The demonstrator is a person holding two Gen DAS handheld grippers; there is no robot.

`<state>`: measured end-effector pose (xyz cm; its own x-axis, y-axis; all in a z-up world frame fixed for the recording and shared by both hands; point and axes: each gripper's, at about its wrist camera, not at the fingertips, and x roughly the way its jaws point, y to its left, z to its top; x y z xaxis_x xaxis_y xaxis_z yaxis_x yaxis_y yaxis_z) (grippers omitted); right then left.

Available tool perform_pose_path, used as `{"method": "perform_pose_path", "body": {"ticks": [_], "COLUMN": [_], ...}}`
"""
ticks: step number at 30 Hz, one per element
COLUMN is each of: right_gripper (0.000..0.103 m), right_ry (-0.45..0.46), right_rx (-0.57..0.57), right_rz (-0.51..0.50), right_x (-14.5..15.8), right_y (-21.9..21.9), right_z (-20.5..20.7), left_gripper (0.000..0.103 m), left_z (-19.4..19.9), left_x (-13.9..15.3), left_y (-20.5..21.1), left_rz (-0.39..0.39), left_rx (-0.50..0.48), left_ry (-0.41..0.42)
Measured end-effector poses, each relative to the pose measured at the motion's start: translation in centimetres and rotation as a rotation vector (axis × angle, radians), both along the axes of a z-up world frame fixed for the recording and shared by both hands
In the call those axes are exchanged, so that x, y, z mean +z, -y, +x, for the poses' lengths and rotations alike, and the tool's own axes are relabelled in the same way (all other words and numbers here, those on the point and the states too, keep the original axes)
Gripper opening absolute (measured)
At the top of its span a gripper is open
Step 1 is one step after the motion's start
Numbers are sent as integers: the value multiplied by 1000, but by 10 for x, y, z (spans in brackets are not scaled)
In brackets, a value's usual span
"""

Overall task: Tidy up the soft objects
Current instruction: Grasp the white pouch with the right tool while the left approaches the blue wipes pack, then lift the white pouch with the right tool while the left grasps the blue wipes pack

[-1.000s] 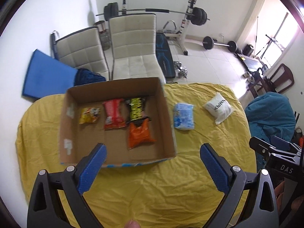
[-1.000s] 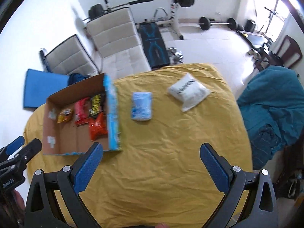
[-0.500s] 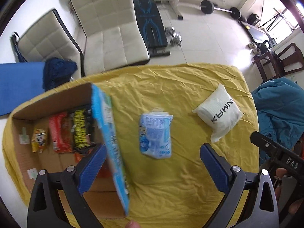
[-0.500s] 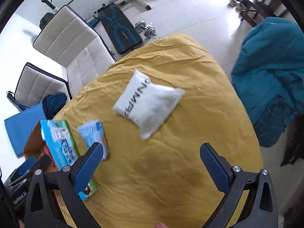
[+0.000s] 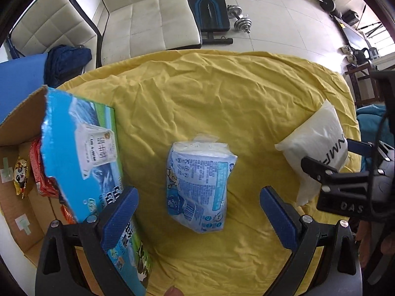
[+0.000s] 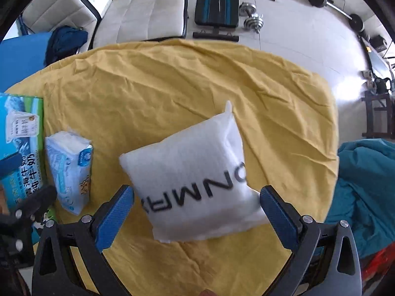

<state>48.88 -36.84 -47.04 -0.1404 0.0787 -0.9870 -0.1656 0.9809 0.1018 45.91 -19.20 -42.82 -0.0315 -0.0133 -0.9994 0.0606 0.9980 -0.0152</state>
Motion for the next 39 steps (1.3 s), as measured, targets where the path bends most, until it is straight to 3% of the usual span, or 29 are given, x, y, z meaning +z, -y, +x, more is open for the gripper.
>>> {"method": "perform_pose_path", "body": {"ticks": [5, 9, 17, 19, 21, 24, 27, 31, 39], "right_gripper": [101, 92, 94, 97, 97, 98, 96, 81, 78], "right_ry": [-41, -96, -124, -132, -140, -142, -149, -152, -163], "right_rx": [-93, -151, -197, -204, -222, -216, -194, -199, -172], "right_rz": [46, 72, 129, 157, 168, 160, 109, 73, 82], "right_x": [-15, -16, -23, -29, -36, -43, -50, -46, -26], "right_y": [15, 33, 47, 48, 50, 49, 45, 47, 66], "right_z": [6, 2, 2, 4, 3, 0, -8, -23, -83], "left_gripper": [101, 101, 100, 93, 72, 54, 48, 45, 45], "left_z": [0, 3, 11, 11, 9, 7, 3, -6, -54], "left_x": [-11, -20, -52, -59, -64, -69, -69, -58, -27], "left_y": [10, 18, 30, 30, 29, 28, 27, 26, 59], "left_rz": [18, 33, 79, 67, 49, 71, 91, 54, 9], "left_rx": [-20, -30, -62, -58, -48, -45, -43, -18, -107], "left_ry": [-23, -37, -95, -107, -116, -107, -88, -86, -49]}}
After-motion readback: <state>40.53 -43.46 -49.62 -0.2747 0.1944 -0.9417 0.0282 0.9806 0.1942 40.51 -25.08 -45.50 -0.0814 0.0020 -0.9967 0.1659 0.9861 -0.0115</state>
